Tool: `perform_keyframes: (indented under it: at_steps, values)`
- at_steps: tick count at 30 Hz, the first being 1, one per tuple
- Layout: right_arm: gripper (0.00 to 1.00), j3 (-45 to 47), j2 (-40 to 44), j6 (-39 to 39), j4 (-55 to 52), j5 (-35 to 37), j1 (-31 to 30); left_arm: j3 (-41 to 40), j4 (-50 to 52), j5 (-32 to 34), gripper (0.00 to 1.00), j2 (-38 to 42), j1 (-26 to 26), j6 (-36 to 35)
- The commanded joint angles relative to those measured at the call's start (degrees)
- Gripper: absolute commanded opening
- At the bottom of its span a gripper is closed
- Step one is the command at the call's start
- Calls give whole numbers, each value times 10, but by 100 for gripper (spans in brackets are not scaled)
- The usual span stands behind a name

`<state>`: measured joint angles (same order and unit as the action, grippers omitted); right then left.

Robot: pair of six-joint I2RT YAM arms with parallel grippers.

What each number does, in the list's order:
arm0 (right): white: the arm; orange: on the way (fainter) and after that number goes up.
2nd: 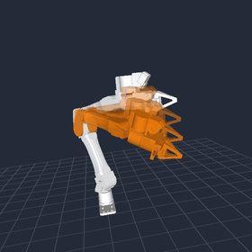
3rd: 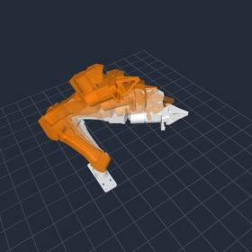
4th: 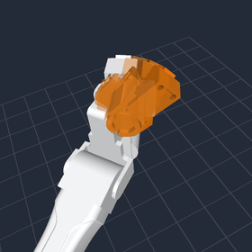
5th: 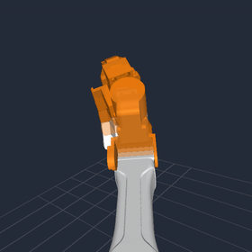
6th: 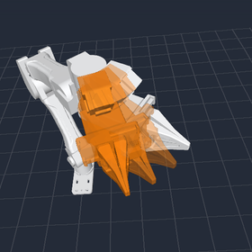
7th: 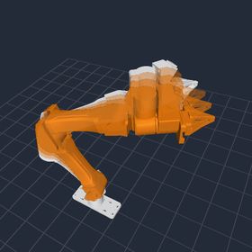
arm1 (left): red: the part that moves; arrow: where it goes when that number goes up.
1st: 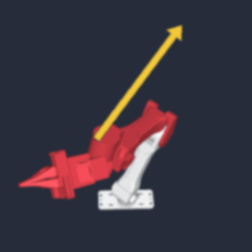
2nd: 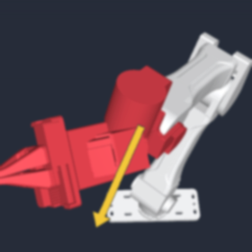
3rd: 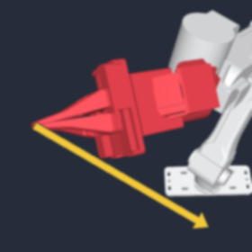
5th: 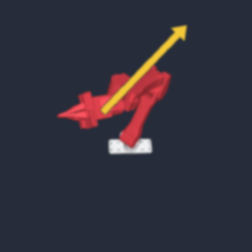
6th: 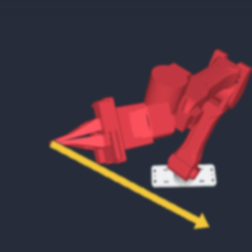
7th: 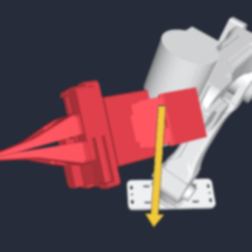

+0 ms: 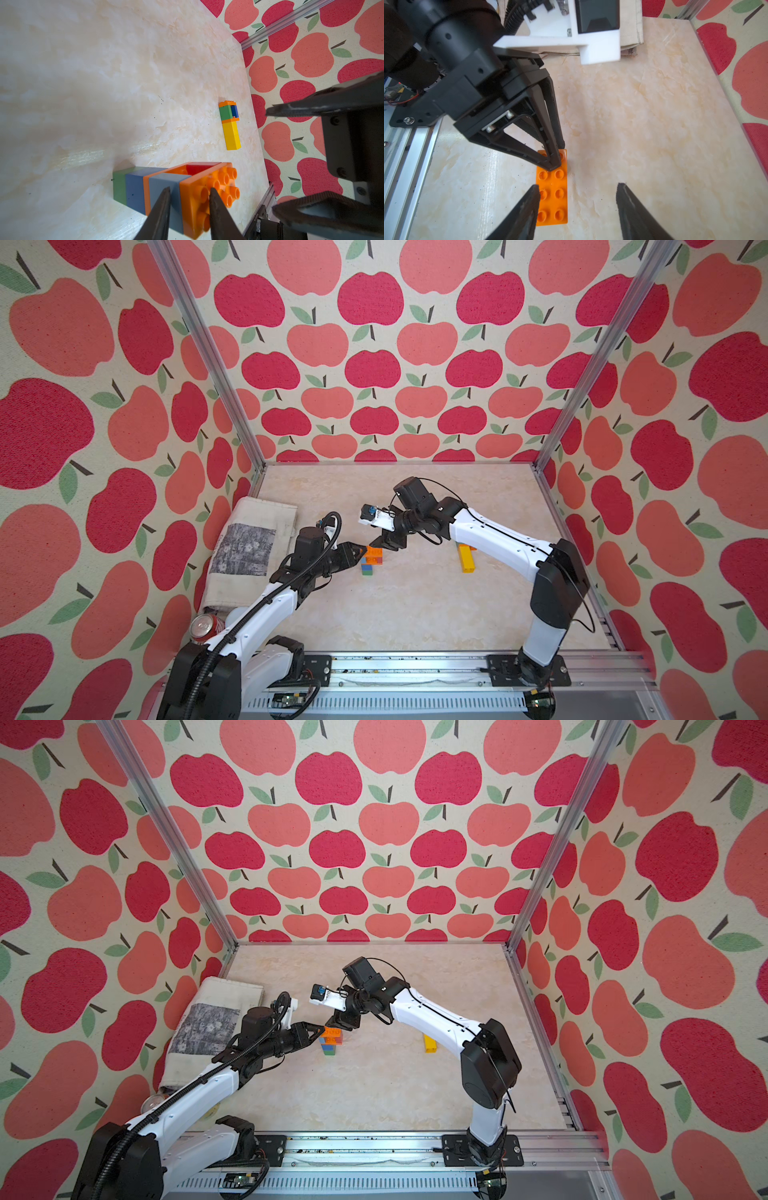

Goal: Assemble the letter p with lego
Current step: Assemble the lego brick with the lego brick.

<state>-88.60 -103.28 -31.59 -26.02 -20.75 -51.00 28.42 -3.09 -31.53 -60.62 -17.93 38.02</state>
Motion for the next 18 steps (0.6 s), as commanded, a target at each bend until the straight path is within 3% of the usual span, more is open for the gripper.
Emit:
perform_keyframes:
  at_steps: [1,11,18]
  values:
    - [60,-6,-13,11,9,19,-6,-29,86,36,32,-14,-3,-11]
    - [58,8,-60,2,4,35,-15,-29,83,35,32,-30,-3,-12]
    - [58,1,-41,8,1,36,-14,-28,79,35,32,-36,-3,-12]
